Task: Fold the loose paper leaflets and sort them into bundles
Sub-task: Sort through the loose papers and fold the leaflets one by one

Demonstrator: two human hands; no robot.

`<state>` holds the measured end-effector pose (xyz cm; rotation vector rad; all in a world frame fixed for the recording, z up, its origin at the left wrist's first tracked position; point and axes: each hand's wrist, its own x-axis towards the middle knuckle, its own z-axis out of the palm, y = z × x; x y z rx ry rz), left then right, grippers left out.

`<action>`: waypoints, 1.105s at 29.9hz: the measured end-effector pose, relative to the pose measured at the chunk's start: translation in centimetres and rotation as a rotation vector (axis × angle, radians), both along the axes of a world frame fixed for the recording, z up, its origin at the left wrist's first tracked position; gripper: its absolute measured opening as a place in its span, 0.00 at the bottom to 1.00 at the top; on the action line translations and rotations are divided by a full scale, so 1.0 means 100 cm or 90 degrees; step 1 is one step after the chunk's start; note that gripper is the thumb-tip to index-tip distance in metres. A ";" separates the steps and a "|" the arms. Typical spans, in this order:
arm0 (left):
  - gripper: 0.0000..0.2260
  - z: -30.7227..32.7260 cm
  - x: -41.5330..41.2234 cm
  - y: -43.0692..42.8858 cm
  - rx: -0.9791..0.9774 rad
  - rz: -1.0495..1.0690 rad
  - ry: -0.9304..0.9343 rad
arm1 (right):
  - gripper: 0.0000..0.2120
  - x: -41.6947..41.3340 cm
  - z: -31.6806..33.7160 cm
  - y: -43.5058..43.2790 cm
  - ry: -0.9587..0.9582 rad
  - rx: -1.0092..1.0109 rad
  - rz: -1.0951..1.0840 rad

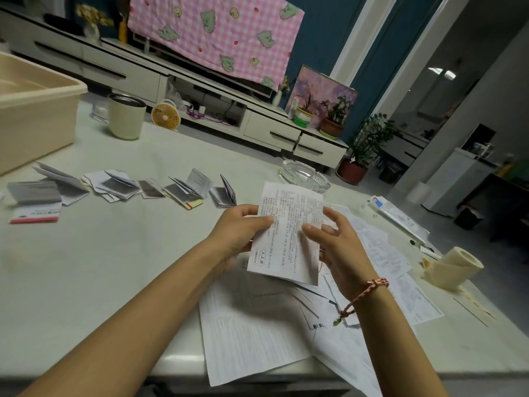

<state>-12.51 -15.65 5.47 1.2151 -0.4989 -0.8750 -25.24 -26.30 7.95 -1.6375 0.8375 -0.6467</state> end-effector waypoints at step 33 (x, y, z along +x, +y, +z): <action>0.05 0.000 0.002 0.001 -0.017 0.085 0.048 | 0.06 0.003 0.003 0.006 -0.085 -0.233 -0.159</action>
